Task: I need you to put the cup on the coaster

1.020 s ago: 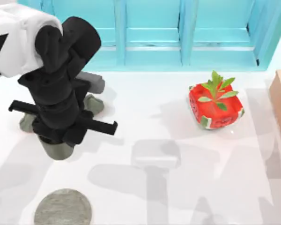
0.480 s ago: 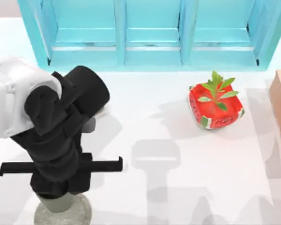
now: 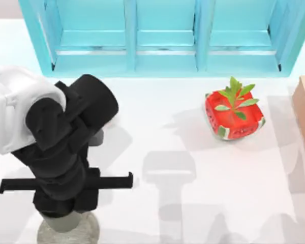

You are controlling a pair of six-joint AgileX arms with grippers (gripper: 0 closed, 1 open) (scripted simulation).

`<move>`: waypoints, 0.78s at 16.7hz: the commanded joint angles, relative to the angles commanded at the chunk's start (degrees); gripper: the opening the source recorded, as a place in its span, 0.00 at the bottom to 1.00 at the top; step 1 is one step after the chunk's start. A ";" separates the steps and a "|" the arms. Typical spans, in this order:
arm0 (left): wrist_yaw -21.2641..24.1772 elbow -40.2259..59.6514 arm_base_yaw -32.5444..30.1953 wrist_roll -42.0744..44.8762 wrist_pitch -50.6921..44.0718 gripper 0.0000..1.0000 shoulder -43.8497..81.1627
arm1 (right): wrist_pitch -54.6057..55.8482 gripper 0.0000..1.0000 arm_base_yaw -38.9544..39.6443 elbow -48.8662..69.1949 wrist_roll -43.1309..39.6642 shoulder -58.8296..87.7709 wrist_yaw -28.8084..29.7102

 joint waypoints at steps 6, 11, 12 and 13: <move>0.05 -8.82 0.81 0.95 13.08 0.00 2.69 | 0.00 1.00 0.00 0.00 0.00 0.00 0.00; 0.06 -10.77 1.03 1.22 15.20 0.00 3.92 | 0.00 1.00 0.00 0.00 0.00 0.00 0.00; 0.06 -10.77 1.03 1.22 15.20 0.00 3.92 | 0.00 1.00 0.00 0.00 0.00 0.00 0.00; 0.06 -10.77 1.03 1.22 15.20 0.08 3.92 | 0.00 1.00 0.00 0.00 0.00 0.00 0.00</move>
